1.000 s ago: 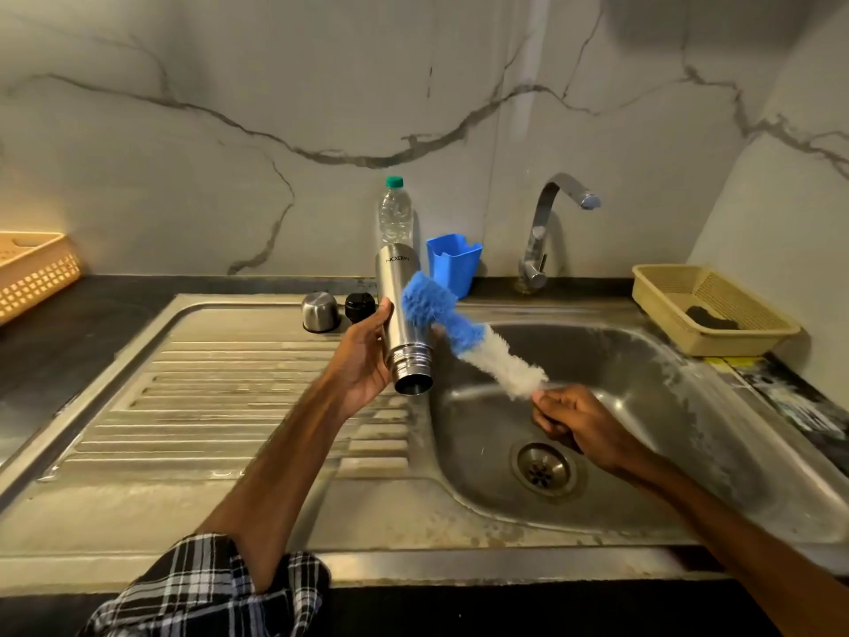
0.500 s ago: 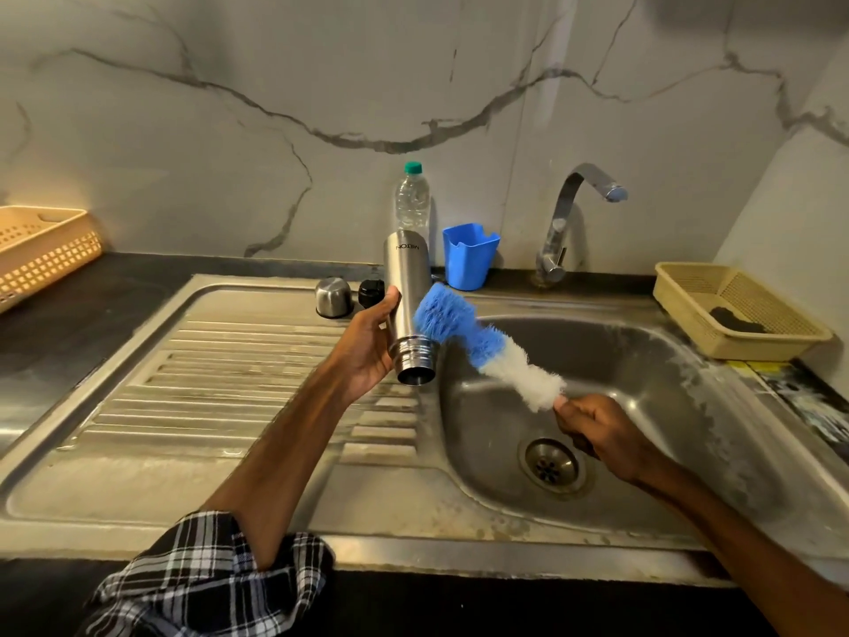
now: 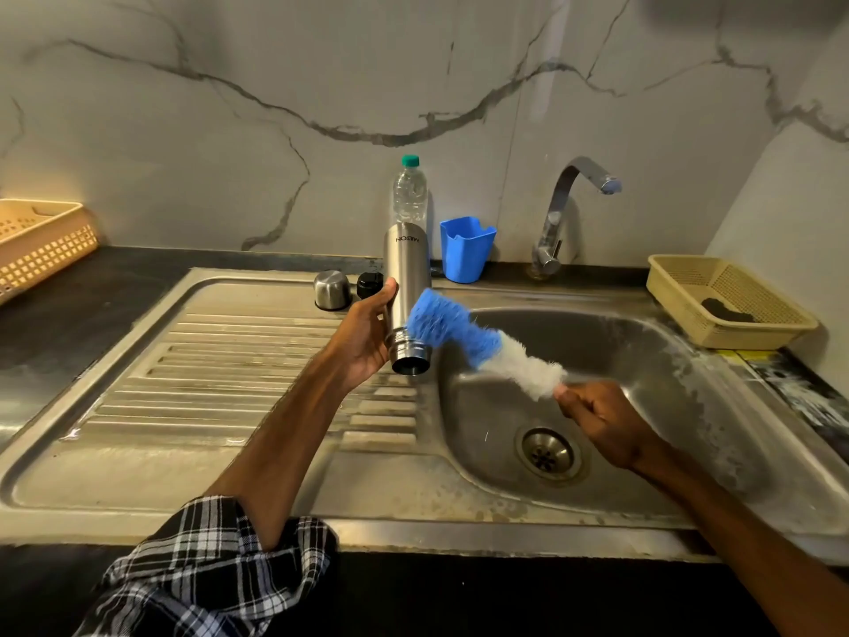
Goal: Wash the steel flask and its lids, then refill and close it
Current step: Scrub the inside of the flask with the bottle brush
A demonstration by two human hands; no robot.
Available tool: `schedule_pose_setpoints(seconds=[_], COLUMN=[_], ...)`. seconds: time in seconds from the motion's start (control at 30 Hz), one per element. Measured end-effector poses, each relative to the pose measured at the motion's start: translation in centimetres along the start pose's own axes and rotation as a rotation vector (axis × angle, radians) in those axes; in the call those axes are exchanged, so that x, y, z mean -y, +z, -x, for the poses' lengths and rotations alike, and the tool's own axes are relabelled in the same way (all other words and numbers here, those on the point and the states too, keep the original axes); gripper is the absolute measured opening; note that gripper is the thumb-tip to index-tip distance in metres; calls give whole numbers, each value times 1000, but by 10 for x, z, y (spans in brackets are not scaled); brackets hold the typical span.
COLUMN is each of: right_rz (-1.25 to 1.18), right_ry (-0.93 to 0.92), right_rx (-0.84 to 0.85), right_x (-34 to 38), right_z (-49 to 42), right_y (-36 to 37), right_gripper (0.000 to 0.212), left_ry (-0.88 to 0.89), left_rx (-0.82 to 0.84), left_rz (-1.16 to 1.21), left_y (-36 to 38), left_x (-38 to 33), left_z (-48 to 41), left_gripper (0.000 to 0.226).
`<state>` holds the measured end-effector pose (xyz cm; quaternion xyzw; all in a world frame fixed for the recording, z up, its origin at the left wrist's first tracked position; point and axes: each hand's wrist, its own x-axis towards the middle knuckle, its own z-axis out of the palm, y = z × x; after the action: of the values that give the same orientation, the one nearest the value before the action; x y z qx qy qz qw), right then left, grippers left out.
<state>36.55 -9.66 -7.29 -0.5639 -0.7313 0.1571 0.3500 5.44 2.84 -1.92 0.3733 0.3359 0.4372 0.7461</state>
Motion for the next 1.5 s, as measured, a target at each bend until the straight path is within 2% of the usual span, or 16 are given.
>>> schedule_pose_setpoints(seconds=[0.13, 0.27, 0.37, 0.53, 0.6, 0.73, 0.83, 0.93, 1.07, 1.17, 1.3, 1.4, 1.5], right_rz=[57, 16, 62, 80, 94, 67, 97, 64, 117, 96, 111, 76, 72], right_ry=[-39, -14, -26, -45, -53, -23, -39, 3, -64, -12, -52, 24, -9], right_rx=[30, -61, 1, -55, -18, -74, -18, -94, -47, -108, -51, -108, -53], right_x=[0, -2, -6, -7, -7, -3, -6, -5, -5, -4, -5, -2, -1], right_z=[1, -3, 1, -3, -3, -5, -3, -6, -4, -7, -4, -5, -3], right_y=[3, -1, 1, 1, 3, 2, 6, 3, 2, 0, 3, 4, 8], right_gripper=[71, 76, 69, 70, 64, 53, 55, 51, 52, 49, 54, 51, 52], left_ry=[-8, -4, -3, -3, -8, -17, -28, -22, -24, -13, -20, -17, -24], left_rx=[-3, 23, 6, 17, 20, 29, 53, 37, 30, 17, 38, 24, 21], left_rz=[-37, -2, -37, -6, -44, -44, -61, -62, -63, -49, -55, -46, -62], left_y=[-3, 2, 1, -1, -1, 2, 4, 2, 4, 2, 4, 4, 4], left_x=[2, 3, 4, 3, 4, 7, 9, 11, 11, 11, 11, 12, 14], left_z=[-3, -1, -2, -3, -3, -3, -3, -6, -4, -7, -3, -3, -4], left_gripper=[61, 57, 61, 56, 57, 59, 64, 61, 57, 55, 51, 55, 49])
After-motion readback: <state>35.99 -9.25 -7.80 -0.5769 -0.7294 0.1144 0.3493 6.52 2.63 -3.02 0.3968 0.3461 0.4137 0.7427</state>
